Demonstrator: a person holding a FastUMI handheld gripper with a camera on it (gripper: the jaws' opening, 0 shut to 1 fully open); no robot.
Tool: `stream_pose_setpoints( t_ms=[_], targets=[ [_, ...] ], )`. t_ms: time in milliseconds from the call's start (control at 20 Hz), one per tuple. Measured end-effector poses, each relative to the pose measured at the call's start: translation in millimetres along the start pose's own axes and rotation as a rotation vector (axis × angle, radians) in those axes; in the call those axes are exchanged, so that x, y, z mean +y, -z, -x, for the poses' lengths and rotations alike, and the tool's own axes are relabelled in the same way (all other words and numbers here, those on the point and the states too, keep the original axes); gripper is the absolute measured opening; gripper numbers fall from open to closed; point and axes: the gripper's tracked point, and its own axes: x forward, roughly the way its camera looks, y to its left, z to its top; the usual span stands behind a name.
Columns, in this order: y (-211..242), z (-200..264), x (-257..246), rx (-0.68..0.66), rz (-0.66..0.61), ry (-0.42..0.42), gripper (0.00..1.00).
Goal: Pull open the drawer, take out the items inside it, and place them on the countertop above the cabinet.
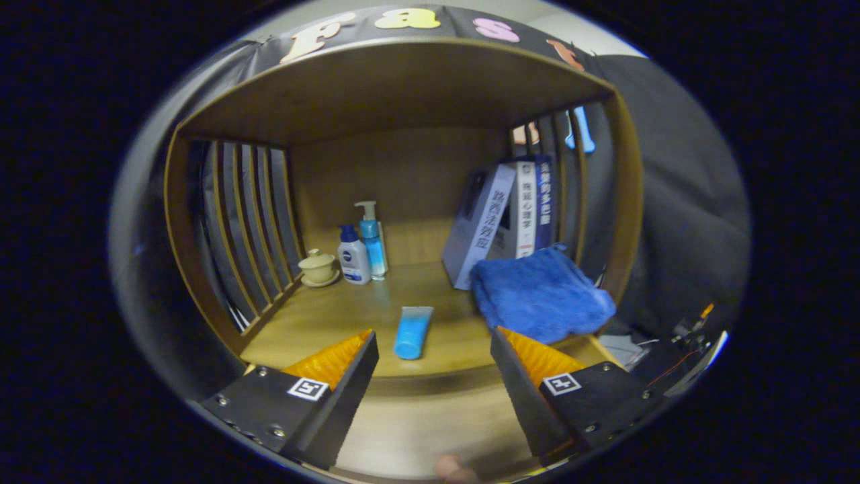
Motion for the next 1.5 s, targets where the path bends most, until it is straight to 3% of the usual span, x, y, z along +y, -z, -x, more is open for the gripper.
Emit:
stream_pose_setpoints(
  t_ms=[200,450,550,850,1100,1300,1500],
  targets=[
    [10,62,-12,-0.096,0.074,-0.062,1.00],
    [55,132,-22,-0.113,-0.027,-0.152,1.00],
    [77,146,-39,-0.133,-0.050,-0.139,1.00],
    [189,148,-60,-0.056,-0.054,-0.151,1.00],
    [247,150,-56,0.018,-0.142,-0.167,1.00],
    [282,152,-47,0.073,-0.113,-0.169,1.00],
    [276,148,-25,0.043,-0.094,-0.176,1.00]
  ],
)
